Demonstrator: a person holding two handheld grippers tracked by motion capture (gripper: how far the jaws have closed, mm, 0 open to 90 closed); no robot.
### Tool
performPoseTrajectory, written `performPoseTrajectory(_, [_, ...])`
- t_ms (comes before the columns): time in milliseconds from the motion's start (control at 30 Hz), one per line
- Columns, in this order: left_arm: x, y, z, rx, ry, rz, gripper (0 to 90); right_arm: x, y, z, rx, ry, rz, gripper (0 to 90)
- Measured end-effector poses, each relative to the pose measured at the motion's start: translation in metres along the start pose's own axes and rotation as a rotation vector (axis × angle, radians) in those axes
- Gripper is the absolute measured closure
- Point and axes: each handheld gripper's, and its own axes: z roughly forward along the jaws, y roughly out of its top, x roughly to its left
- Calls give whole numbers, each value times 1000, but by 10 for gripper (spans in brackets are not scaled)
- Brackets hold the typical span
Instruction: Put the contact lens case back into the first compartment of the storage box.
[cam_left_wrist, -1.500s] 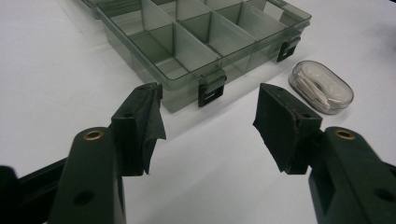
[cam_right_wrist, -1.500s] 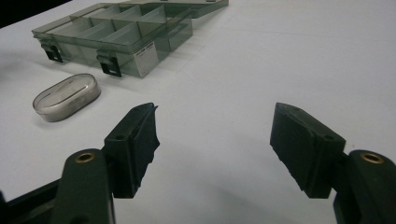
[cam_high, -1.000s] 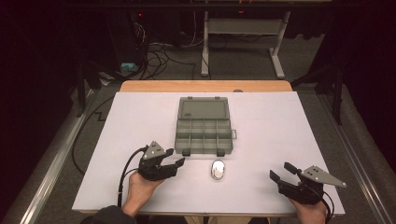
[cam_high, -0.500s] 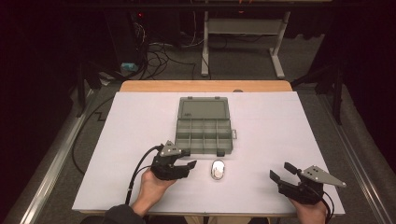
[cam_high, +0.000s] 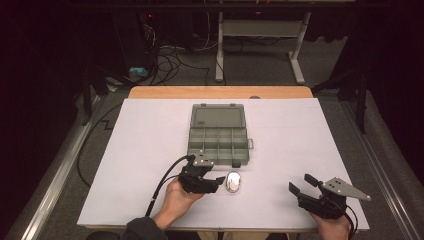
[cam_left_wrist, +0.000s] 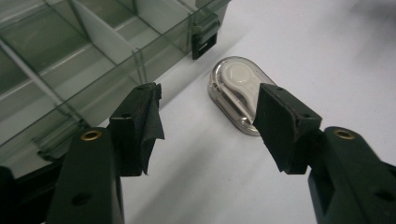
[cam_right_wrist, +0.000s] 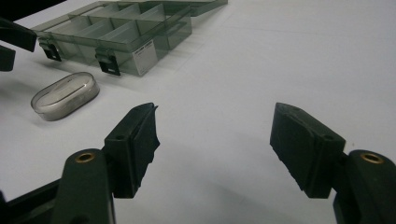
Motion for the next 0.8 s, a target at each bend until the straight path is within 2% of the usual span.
performPoseTrajectory(800, [-18,16,31,96,-36,16,357,0,0,0,4,-3,-8,324])
